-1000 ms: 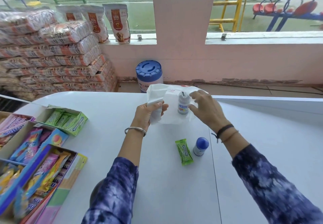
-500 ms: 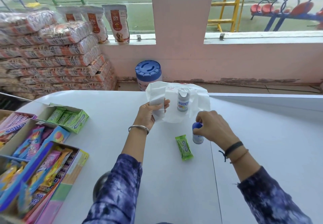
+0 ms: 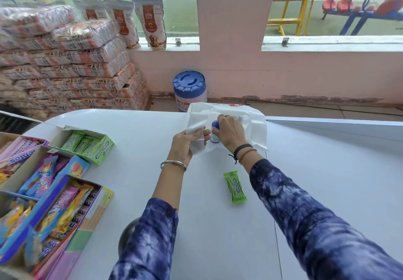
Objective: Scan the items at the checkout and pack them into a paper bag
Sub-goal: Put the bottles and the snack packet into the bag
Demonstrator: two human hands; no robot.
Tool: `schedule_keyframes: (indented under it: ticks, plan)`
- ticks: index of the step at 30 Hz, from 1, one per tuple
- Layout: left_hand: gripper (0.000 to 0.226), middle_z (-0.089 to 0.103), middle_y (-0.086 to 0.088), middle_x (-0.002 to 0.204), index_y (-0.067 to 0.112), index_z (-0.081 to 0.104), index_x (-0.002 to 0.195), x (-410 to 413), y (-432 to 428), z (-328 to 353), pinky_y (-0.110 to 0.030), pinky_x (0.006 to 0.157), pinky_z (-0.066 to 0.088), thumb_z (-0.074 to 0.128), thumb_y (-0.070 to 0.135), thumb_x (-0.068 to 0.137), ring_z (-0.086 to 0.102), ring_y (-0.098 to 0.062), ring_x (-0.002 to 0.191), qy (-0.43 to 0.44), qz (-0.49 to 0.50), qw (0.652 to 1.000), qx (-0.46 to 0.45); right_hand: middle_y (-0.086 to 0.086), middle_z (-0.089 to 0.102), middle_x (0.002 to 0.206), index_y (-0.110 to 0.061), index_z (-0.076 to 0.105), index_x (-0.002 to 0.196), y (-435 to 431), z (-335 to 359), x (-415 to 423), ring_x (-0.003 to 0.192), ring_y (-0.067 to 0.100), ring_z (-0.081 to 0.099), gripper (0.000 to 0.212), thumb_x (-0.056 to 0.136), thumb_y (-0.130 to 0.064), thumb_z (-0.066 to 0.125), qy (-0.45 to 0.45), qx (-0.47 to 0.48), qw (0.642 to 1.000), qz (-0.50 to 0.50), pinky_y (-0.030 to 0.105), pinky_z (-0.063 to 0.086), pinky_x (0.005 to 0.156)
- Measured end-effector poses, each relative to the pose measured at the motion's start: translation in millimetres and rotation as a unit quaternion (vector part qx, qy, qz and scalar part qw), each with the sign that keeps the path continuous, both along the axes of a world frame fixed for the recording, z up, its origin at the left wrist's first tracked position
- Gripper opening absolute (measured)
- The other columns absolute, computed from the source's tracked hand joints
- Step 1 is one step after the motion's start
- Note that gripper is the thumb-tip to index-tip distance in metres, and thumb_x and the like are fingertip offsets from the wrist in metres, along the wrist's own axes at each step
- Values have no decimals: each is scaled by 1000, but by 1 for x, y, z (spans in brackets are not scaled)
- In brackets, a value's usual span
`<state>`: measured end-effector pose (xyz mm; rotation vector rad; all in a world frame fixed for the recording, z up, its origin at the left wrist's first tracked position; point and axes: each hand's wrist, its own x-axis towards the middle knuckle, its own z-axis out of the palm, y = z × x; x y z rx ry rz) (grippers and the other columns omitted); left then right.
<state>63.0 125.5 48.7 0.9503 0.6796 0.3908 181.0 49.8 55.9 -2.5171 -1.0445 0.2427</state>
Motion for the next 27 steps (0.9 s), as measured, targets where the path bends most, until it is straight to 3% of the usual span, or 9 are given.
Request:
schedule_keyframes:
  ticks: [3,6,8,12,14,17,19,22,27]
  plan:
    - [10,76,-2,71,8,67,91,-1,1,-2,-21,58,55,60,7,85,71,-14,65,4,6,1000,12,24,63,108,4,58,102,-2,1,-4,98,37,58,20,90,-6,47,18,33,999,-3,38,44,76]
    - [9,76,-1,72,9,68,91,-2,1,-3,-22,60,56,61,10,85,71,-15,67,5,8,1000,20,18,63,97,-2,56,94,-27,-1,-24,83,38,60,13,91,-10,47,-20,95,995,-12,35,39,60]
    - [9,76,-1,70,9,67,91,-2,0,-2,-22,60,56,61,11,85,71,-14,66,6,6,1000,17,16,63,94,-6,53,92,-54,-9,-43,81,39,62,15,90,-20,48,-43,49,997,-46,35,38,59]
    - [8,76,-1,69,9,68,89,-2,-1,-1,-23,64,56,61,11,85,70,-15,65,19,-4,1000,20,14,49,121,-5,47,115,-103,-44,-70,107,34,58,51,84,-43,60,121,-190,968,-108,35,45,81]
    - [8,76,-1,69,9,68,89,-3,-2,-1,-24,64,56,61,12,85,71,-15,65,26,-9,999,23,13,45,121,-6,48,111,-118,-60,-77,103,35,58,51,83,-47,60,183,-190,958,-112,35,43,77]
    - [7,76,0,67,10,67,88,-5,-3,-1,-24,64,56,61,12,85,71,-14,63,32,-9,999,27,8,59,107,-14,57,100,-132,-61,-79,94,31,60,36,84,-45,59,206,-93,966,-127,31,39,67]
    - [7,76,0,67,9,67,88,-6,-3,-1,-24,64,57,61,12,85,71,-15,64,33,-6,999,26,5,65,96,-18,61,99,-137,-51,-78,88,31,61,24,87,-39,57,163,18,977,-137,31,41,63]
    - [8,76,-1,68,8,67,89,-7,-3,-3,-24,61,56,61,12,85,71,-15,66,28,0,999,28,11,58,102,-12,60,108,-122,-33,-69,81,37,59,20,94,-20,49,26,149,984,-98,41,49,61]
    - [17,76,-4,75,6,66,98,-7,-6,-5,-27,66,56,62,16,85,70,-18,70,28,13,999,34,15,49,94,-6,63,98,-58,-30,-34,54,27,43,14,86,-3,59,-94,144,984,-40,30,41,43]
